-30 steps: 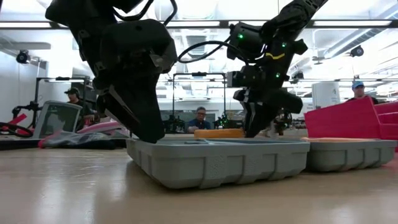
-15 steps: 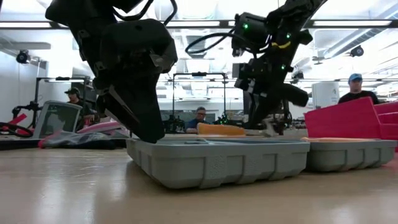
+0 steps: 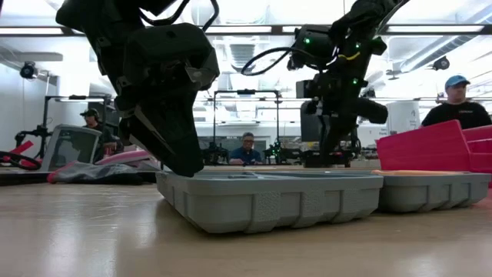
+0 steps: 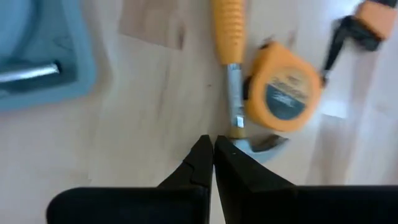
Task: Prefit tool cases
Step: Remove the hammer from the pre-fit tool case
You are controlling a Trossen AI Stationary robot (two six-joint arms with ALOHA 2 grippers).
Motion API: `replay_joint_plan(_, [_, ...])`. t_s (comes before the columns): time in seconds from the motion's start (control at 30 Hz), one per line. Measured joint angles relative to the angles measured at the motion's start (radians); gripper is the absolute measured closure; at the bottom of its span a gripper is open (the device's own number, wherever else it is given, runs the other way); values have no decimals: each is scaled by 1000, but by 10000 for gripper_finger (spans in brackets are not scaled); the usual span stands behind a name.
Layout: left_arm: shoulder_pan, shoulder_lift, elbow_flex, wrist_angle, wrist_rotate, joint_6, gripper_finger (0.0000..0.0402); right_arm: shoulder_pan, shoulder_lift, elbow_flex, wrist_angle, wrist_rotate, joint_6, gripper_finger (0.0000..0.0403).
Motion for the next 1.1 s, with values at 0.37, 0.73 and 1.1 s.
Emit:
replay_joint_plan(0.37, [0,0,0,0,0,-1,237,10,31,-8,15,-43,93,396])
replay_joint_plan(0.73, [-7,-33,0,-4,0,-11,237,-34,130,-10,54,-24,139,395])
replay_joint_plan(1.1, [-11,-37,0,-7,-1,-10,237,-110,131,-18,64,94,63,395])
